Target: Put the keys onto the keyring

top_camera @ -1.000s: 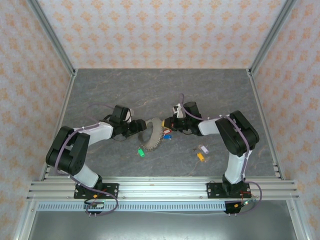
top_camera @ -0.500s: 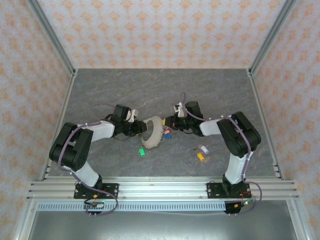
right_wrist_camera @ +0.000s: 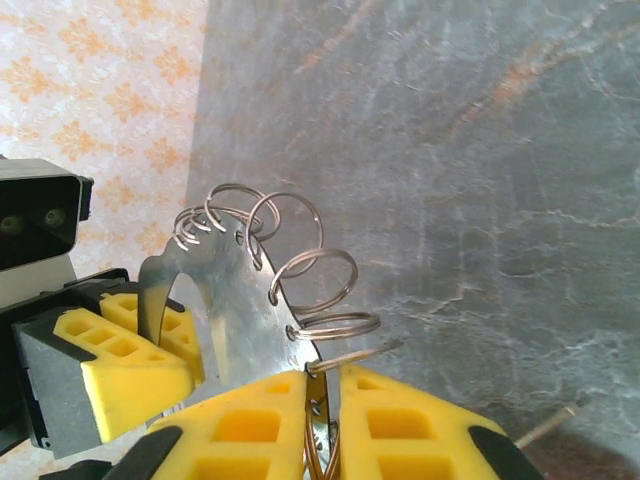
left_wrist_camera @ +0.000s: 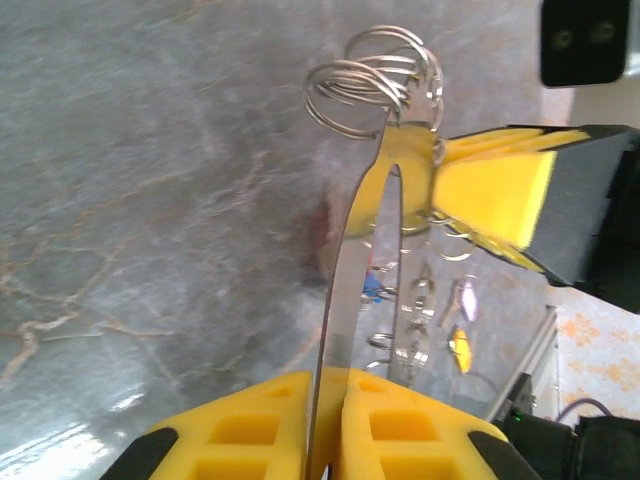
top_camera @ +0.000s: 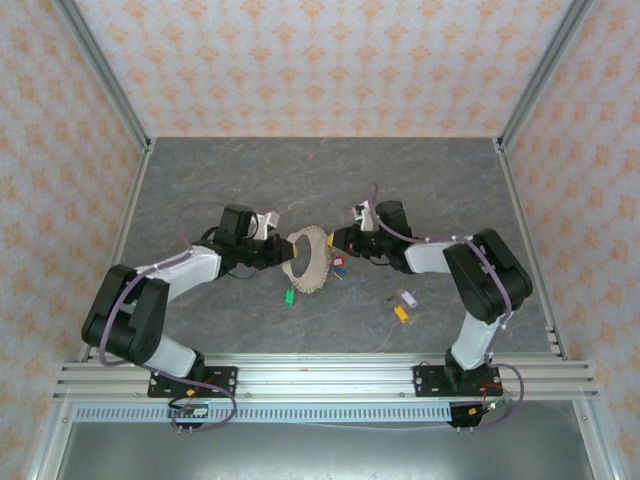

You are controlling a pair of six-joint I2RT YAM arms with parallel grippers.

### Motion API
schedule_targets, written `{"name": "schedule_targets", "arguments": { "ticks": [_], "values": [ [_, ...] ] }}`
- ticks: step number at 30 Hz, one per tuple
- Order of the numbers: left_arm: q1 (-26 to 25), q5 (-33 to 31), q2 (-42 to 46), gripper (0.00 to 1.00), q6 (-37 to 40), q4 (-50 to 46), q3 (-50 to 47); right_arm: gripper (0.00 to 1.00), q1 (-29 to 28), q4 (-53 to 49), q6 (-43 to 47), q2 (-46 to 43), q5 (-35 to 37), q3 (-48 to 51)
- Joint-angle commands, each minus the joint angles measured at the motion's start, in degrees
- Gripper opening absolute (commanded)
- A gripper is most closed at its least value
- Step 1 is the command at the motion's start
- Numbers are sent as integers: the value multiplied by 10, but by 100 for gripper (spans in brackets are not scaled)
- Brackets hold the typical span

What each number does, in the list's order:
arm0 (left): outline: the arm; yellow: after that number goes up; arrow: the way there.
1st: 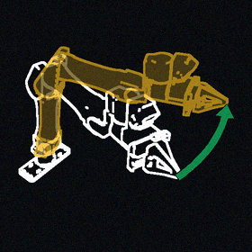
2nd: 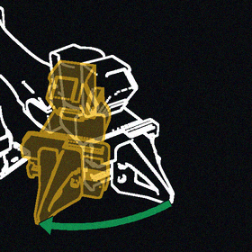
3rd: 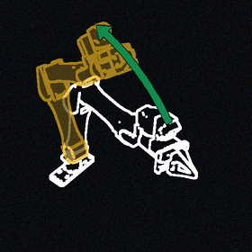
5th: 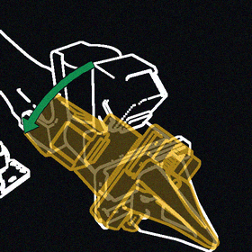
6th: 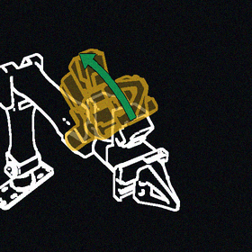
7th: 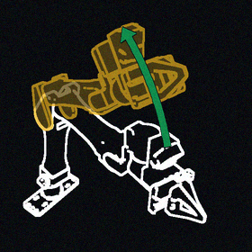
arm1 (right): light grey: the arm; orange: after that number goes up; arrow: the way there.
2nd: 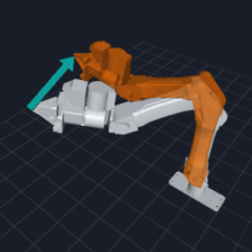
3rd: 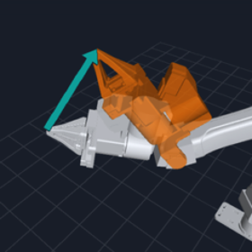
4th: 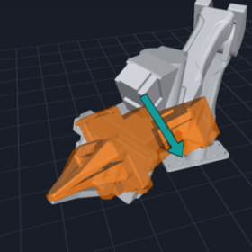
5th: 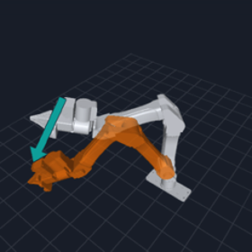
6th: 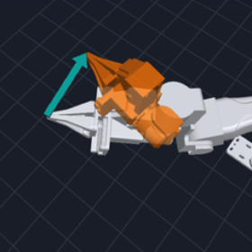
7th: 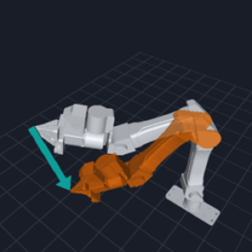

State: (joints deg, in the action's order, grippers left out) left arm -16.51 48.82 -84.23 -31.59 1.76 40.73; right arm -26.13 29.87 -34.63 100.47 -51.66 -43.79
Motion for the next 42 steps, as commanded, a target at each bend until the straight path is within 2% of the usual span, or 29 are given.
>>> {"name": "schedule_targets", "arguments": {
  "ticks": [1, 5, 8, 10, 12, 15, 18, 21, 22, 25, 28, 30, 32, 33, 34, 36, 38, 40, 42],
  "values": [
    [-2, -6, 66, 0, -3, -15, 20, 24, -11, -18, 24, -76, 28, 16],
    [-6, -46, 159, 0, 67, -119, 65, 43, -11, -113, 80, -195, 143, 42],
    [-11, -69, 217, 0, 117, -186, 106, 56, -11, -133, 120, -307, 223, 82],
    [-18, -73, 240, 0, 152, -231, 140, 61, -10, -118, 145, -379, 245, 114],
    [-30, -73, 250, 0, 198, -280, 178, 62, -10, -98, 171, -441, 249, 140],
    [-55, -60, 252, 0, 270, -347, 237, 55, -12, -77, 214, -513, 226, 165],
    [-70, -52, 244, 0, 318, -405, 297, 42, -36, -90, 269, -557, 216, 169],
    [-83, -51, 221, 0, 359, -465, 362, 32, -100, -111, 363, -580, 254, 168],
    [-88, -53, 212, 0, 369, -482, 383, 23, -129, -106, 399, -583, 287, 172],
    [-105, -69, 186, 0, 397, -527, 437, 16, -212, -49, 496, -585, 383, 198],
    [-131, -130, 157, 0, 426, -587, 492, 15, -280, -10, 611, -569, 421, 206],
    [-164, -255, 132, 0, 434, -630, 532, 14, -317, -10, 674, -552, 441, 196],
    [-211, -432, 109, 0, 445, -652, 551, 17, -344, 11, 715, -527, 481, 193],
    [-228, -487, 99, 0, 446, -662, 561, 17, -346, 36, 717, -516, 496, 200],
    [-238, -515, 89, 0, 442, -669, 577, 18, -345, 74, 714, -504, 512, 212],
    [-238, -484, 94, 0, 426, -642, 573, 19, -346, 108, 708, -493, 515, 225],
    [-237, -356, 120, 0, 426, -583, 552, 20, -346, 73, 702, -486, 491, 213],
    [-237, -272, 127, 0, 429, -563, 548, 20, -346, 49, 691, -484, 462, 201],
    [-238, -277, 124, 0, 438, -579, 553, 20, -346, 86, 661, -486, 452, 209]
  ]
}}
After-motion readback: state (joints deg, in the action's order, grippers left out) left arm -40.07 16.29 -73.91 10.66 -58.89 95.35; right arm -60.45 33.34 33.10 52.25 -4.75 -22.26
